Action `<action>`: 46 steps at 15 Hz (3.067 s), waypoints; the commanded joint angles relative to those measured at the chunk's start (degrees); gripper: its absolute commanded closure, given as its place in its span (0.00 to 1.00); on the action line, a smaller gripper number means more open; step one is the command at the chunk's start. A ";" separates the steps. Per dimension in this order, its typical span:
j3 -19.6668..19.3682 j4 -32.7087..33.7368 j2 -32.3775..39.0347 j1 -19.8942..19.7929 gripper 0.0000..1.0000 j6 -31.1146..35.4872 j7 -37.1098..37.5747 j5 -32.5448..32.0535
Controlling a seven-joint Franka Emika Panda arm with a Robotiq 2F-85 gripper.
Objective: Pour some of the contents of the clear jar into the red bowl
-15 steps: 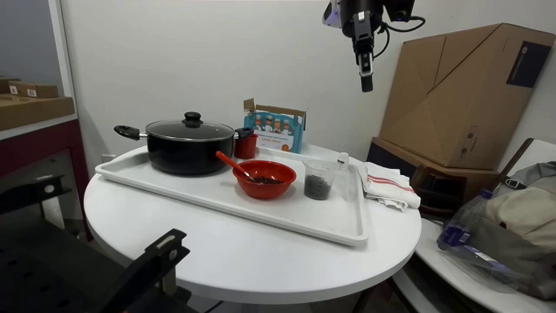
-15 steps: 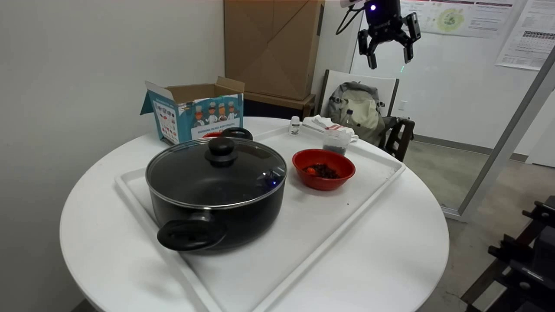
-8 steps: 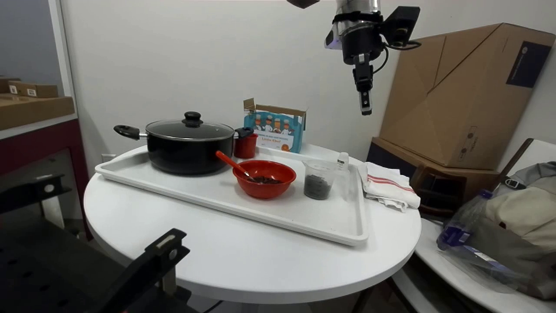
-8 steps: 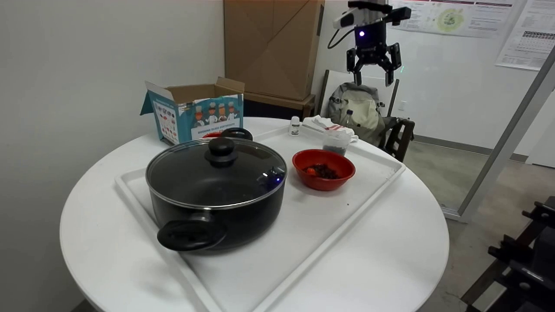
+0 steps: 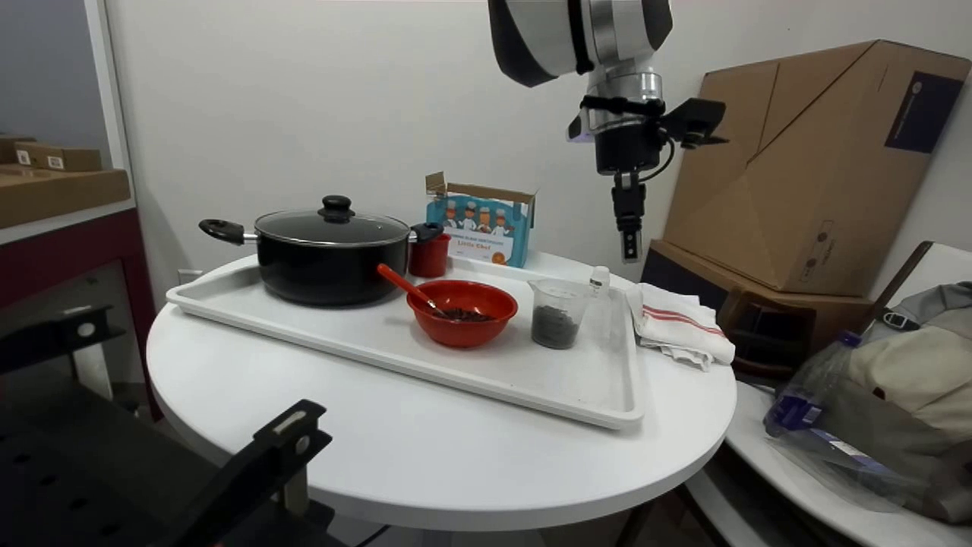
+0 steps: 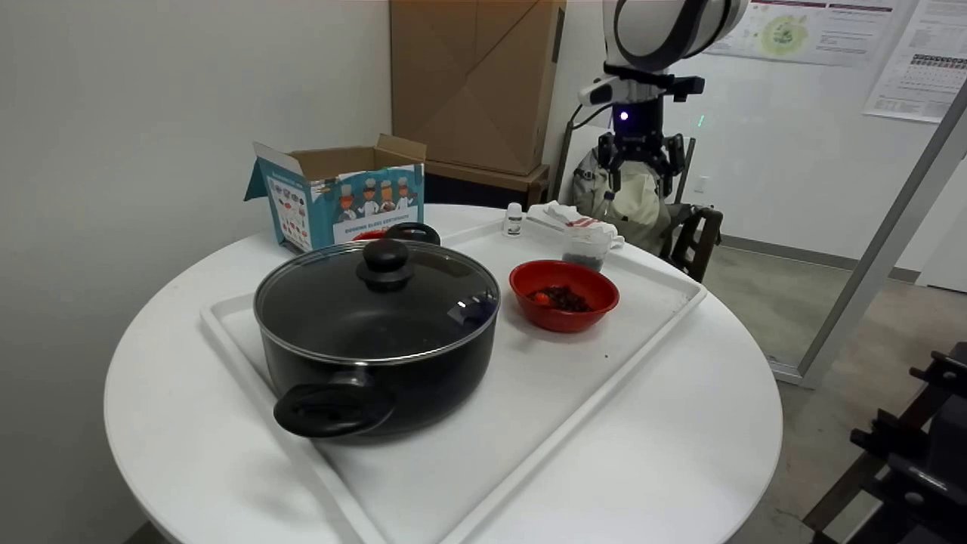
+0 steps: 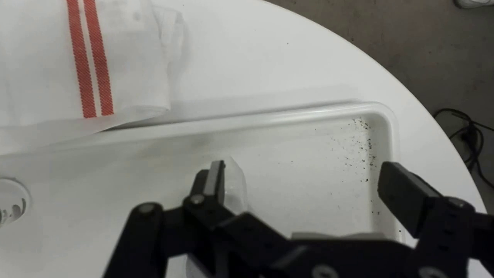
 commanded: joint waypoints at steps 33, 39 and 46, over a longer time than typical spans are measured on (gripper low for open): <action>1.94 10.07 9.53 3.72 0.88 -3.19 -0.55 1.78; -4.82 7.06 2.09 11.50 0.88 -6.77 9.00 -8.82; -4.29 -2.62 -8.70 21.07 0.88 -12.61 27.45 -32.46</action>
